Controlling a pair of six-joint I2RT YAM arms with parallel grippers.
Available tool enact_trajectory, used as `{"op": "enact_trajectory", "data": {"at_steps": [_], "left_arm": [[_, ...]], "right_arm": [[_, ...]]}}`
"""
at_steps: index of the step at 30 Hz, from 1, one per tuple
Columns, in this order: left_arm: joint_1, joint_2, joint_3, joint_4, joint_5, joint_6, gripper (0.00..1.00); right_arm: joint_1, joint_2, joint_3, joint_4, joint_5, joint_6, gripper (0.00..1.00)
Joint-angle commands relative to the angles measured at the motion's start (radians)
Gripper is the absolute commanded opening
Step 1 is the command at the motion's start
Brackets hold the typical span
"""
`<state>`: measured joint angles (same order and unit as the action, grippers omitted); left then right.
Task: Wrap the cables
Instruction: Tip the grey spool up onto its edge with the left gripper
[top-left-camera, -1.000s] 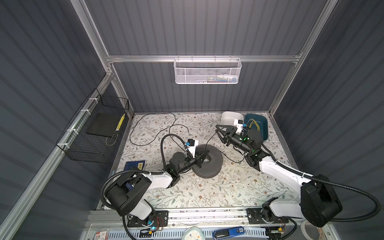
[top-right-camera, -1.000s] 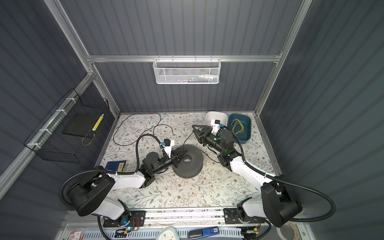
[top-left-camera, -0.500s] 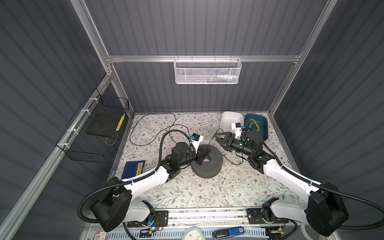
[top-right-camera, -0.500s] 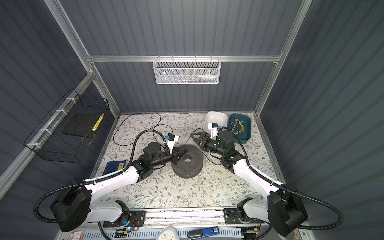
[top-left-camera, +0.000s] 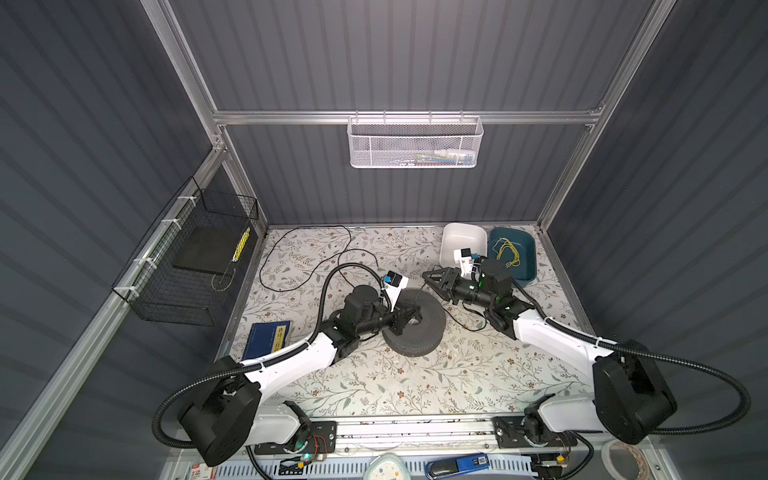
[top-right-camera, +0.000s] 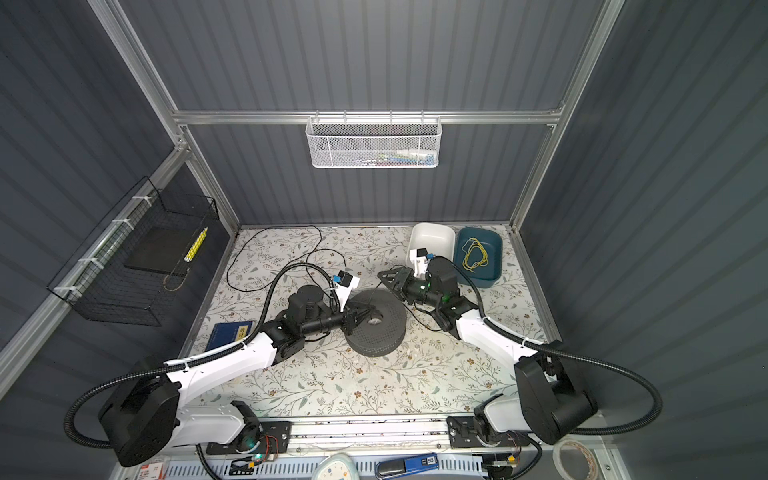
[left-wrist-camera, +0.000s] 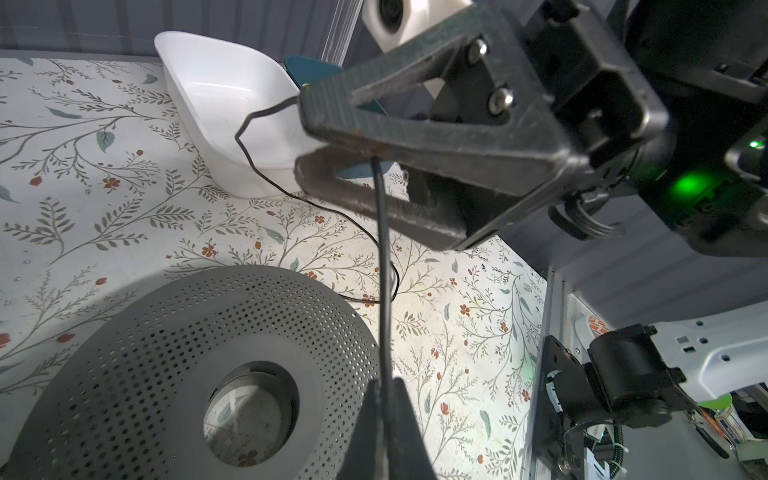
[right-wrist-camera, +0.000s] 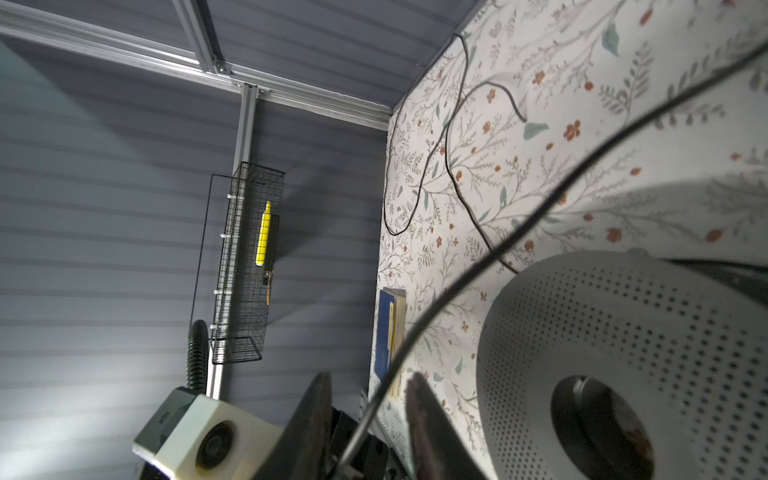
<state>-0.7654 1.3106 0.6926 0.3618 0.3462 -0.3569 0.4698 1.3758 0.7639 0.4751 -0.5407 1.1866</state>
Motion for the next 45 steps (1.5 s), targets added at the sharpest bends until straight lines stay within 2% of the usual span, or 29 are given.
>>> {"op": "enact_trajectory", "data": {"at_steps": [1,3,4,8,9,11,14,16,18,20,23,26,30,35,39,45], "left_arm": [[-0.004,-0.023,0.019,-0.018,0.029,0.029,0.00],[-0.005,-0.023,0.015,-0.022,0.027,0.030,0.00],[-0.005,-0.024,0.014,-0.027,0.023,0.032,0.00],[-0.004,-0.038,0.013,-0.060,0.013,0.042,0.00],[-0.005,-0.049,0.009,-0.071,0.010,0.042,0.07],[-0.005,-0.080,0.001,-0.097,0.003,0.040,0.43],[-0.005,-0.179,-0.070,-0.124,-0.115,0.003,0.64],[-0.005,-0.279,-0.143,-0.148,-0.275,-0.073,0.82],[-0.003,-0.364,-0.223,-0.158,-0.388,-0.153,0.90],[-0.002,-0.421,-0.279,-0.173,-0.461,-0.241,0.94],[0.018,-0.425,-0.304,-0.210,-0.460,-0.331,0.95],[0.085,-0.357,-0.315,-0.153,-0.310,-0.401,0.94],[0.209,-0.204,-0.346,0.034,-0.065,-0.488,0.90],[0.218,-0.061,-0.342,0.171,0.045,-0.532,0.85],[0.221,0.040,-0.345,0.306,0.080,-0.570,0.76],[0.235,0.207,-0.327,0.518,0.148,-0.638,0.49]], "right_arm": [[0.001,0.002,0.023,0.050,0.007,-0.004,0.16],[0.001,0.008,0.028,0.058,0.013,0.007,0.02],[0.001,0.011,0.028,0.070,0.012,0.016,0.00],[0.001,-0.006,0.028,0.075,0.015,0.020,0.00],[0.000,-0.019,0.024,0.063,0.023,0.011,0.00],[-0.001,-0.050,0.019,0.032,0.040,-0.024,0.00],[-0.008,-0.105,0.002,-0.029,0.076,-0.081,0.00],[-0.015,-0.139,-0.011,-0.070,0.089,-0.117,0.00],[-0.024,-0.163,-0.023,-0.105,0.088,-0.142,0.00],[-0.034,-0.185,-0.036,-0.131,0.087,-0.162,0.00],[-0.048,-0.222,-0.059,-0.164,0.090,-0.187,0.00],[-0.053,-0.248,-0.071,-0.194,0.094,-0.204,0.00],[-0.055,-0.274,-0.089,-0.201,0.097,-0.204,0.00],[-0.057,-0.303,-0.101,-0.203,0.104,-0.200,0.00],[-0.059,-0.307,-0.104,-0.208,0.102,-0.201,0.00],[-0.060,-0.309,-0.101,-0.210,0.100,-0.200,0.00]]}}
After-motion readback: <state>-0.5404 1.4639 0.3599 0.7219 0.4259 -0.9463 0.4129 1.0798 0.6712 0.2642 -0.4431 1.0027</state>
